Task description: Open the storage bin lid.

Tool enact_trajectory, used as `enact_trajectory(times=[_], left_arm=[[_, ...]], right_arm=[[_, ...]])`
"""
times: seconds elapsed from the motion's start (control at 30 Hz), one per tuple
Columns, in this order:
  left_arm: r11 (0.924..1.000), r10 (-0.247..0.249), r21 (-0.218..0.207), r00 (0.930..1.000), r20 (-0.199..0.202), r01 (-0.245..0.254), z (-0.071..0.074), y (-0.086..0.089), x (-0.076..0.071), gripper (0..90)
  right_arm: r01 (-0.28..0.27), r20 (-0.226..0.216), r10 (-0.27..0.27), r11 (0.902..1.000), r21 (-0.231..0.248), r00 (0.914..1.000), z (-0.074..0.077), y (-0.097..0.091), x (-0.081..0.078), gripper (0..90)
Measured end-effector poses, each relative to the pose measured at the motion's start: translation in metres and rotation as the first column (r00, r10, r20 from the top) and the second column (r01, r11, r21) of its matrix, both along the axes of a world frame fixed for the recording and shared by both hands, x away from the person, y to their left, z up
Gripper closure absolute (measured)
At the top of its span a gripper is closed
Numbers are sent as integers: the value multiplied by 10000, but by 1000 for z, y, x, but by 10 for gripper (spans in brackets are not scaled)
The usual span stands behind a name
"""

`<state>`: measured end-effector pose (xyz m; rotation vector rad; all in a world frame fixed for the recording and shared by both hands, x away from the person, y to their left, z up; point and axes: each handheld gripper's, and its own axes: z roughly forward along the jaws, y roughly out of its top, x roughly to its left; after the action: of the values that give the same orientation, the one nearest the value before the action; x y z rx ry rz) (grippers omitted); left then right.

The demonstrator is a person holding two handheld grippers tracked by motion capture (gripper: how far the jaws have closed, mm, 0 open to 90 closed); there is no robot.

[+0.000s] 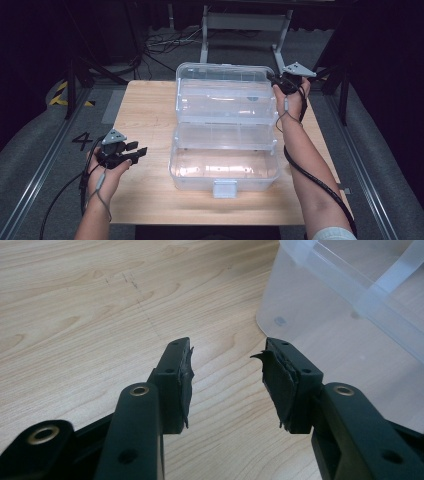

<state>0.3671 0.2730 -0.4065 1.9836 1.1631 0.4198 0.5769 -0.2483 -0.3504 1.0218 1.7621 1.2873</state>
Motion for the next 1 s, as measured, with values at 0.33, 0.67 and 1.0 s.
enact_trajectory(times=[0.33,0.67,1.0], left_arm=[[10000,24,-66,10000,-42,-25,-1,1,0,549],[10000,32,-26,10000,-80,-32,-2,1,1,550],[10000,60,-63,9999,-95,-61,-2,3,0,550]], right_arm=[[-49,-214,48,10000,-40,9998,-4,0,5,829],[-96,-563,99,9999,67,9984,-9,-1,12,827],[-215,-920,236,9995,247,9955,-18,-3,20,824]])
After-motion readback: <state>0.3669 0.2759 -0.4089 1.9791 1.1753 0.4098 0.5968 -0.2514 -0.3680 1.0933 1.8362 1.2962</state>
